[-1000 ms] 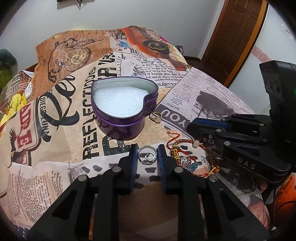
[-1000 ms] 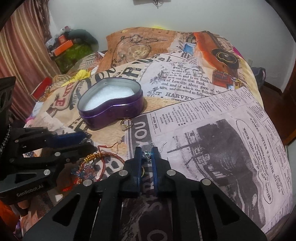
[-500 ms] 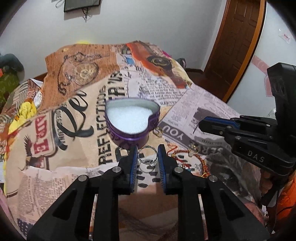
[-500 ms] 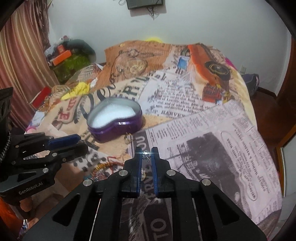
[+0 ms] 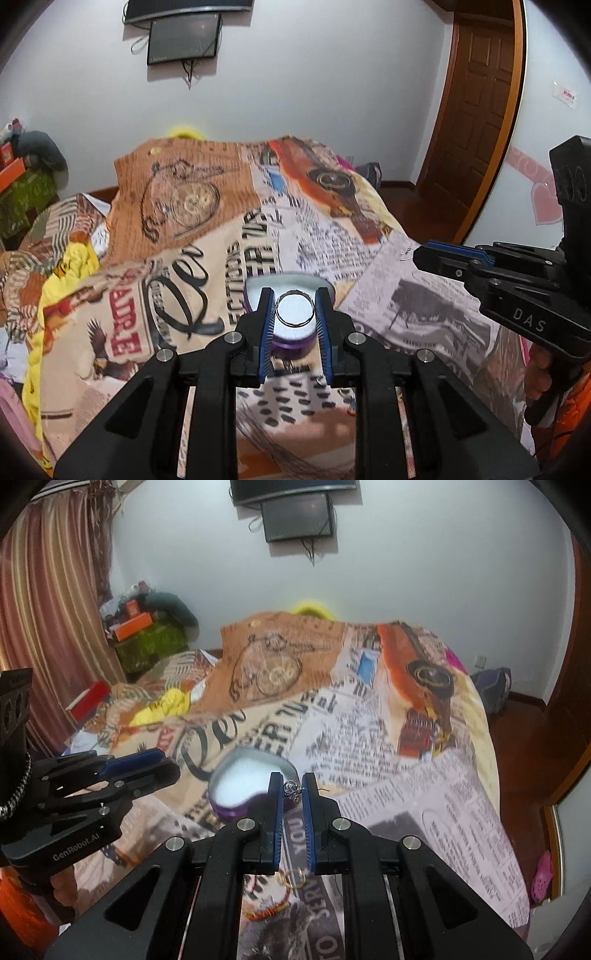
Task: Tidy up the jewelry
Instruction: 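Carry the ring with the left tool into the tin while the right tool carries the earring there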
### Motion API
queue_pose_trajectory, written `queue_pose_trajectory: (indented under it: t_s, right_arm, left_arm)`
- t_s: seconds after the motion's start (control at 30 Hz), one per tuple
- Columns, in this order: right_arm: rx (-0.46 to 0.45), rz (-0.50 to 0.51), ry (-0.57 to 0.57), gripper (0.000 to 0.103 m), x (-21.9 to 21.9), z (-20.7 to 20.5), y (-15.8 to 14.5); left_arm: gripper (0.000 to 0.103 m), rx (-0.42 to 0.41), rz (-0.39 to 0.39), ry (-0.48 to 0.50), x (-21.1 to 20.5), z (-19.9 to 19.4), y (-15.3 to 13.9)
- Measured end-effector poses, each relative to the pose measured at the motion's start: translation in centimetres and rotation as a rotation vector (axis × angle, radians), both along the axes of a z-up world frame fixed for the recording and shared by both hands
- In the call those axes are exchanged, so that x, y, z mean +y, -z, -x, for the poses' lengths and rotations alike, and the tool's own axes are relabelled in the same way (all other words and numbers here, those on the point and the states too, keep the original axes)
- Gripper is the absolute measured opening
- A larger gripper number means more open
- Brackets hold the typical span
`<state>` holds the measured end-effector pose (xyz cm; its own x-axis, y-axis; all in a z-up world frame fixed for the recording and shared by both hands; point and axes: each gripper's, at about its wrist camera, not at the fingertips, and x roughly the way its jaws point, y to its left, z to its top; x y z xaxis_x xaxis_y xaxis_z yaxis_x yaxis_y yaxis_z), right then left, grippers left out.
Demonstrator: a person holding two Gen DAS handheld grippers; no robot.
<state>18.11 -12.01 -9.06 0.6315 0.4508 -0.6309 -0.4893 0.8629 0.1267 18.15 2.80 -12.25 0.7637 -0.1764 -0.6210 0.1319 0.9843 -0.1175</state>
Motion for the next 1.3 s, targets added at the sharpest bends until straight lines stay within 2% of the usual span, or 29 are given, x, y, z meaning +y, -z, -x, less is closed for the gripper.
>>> queue_pose_trajectory:
  t_s: [0.27,0.5,0.93,1.3]
  right_arm:
    - [-0.053,-0.009,-0.020,0.009,1.5,-1.0,-0.7]
    - [-0.029,0.003,-0.048,0.009,3.0,-2.9,1.0]
    - [0.129,0.049,-0.135,0.009,4.6,-6.8,5.7]
    - [0.192,0.079,-0.206,0.009,5.5,-7.0,7.3]
  left_arm:
    - [0.021,-0.030,0.014,-0.030,1.0,-1.6,-0.4]
    - [0.021,-0.002,0.000,-0.049,1.6,-3.6,0.9]
    - [0.021,0.135,0.017,-0.021,1.8,-7.5,5.5]
    - [0.021,0.171,0.020,0.006,1.5,-8.4,6.5]
